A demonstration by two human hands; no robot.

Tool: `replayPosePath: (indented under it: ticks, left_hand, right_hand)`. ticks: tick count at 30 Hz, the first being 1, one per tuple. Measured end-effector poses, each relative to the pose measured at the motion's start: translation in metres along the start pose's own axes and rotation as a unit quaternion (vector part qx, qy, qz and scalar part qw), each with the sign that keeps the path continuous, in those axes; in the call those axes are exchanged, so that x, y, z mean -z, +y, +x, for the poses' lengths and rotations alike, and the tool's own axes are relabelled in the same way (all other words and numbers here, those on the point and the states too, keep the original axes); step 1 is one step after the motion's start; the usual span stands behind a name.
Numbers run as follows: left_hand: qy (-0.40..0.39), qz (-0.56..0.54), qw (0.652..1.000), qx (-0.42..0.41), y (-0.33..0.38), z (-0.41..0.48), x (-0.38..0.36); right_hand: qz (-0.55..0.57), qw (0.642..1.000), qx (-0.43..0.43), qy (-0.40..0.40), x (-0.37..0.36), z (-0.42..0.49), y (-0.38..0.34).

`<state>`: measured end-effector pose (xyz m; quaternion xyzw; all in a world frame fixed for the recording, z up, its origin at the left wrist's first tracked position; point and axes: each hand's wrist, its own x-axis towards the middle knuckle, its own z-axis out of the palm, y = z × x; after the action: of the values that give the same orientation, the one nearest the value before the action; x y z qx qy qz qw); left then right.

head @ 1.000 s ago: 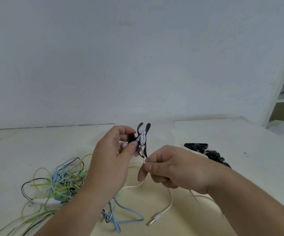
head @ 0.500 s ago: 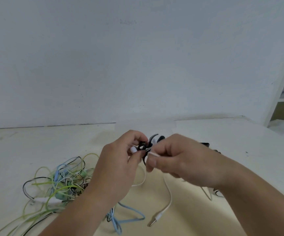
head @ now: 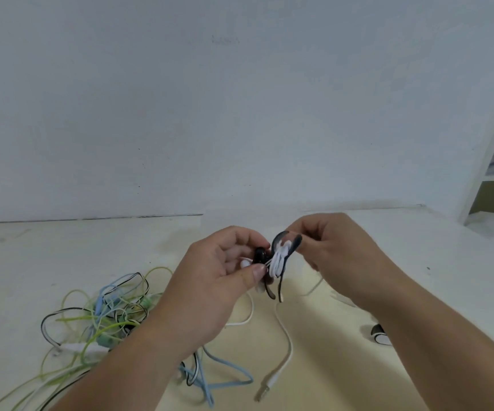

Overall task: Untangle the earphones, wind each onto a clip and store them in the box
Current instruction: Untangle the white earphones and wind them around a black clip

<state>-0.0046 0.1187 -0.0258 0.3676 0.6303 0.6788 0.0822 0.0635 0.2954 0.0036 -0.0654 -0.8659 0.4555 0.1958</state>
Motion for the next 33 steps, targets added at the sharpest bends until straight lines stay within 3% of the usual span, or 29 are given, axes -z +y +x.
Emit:
replayPosePath:
  ticks: [3, 8, 12, 19, 23, 26, 30, 33]
  left_hand:
    - [0.018, -0.010, 1.000, -0.014, -0.001, 0.000, -0.002]
    - [0.115, 0.103, 0.987, -0.042, -0.003, 0.001, 0.003]
    - [0.149, 0.154, 0.976, -0.036, -0.005, 0.003, 0.009]
    - [0.130, 0.153, 0.980, -0.010, -0.006, 0.002, 0.009]
    - [0.148, 0.125, 0.981, 0.007, -0.005, 0.003, 0.009]
    - [0.153, 0.151, 0.977, 0.004, -0.006, 0.003, 0.012]
    - [0.126, 0.216, 0.968, -0.010, -0.008, 0.000, 0.008]
    - [0.094, 0.247, 0.964, -0.017, -0.007, -0.003, 0.004]
  right_hand:
    - [0.004, 0.995, -0.037, -0.093, -0.011, -0.004, 0.001]
    - [0.035, 0.977, -0.031, -0.206, -0.023, -0.008, 0.003]
    - [0.031, 0.963, -0.011, -0.267, -0.020, -0.011, 0.000]
    - [0.010, 0.958, 0.025, -0.284, -0.009, -0.012, -0.008]
    - [0.023, 0.969, 0.021, -0.243, -0.001, -0.009, -0.007]
    - [0.031, 0.971, 0.029, -0.234, 0.000, -0.007, -0.003]
    - [0.003, 0.954, 0.060, -0.295, -0.007, -0.014, -0.010]
    - [-0.013, 0.965, 0.078, -0.251, -0.006, -0.014, -0.013]
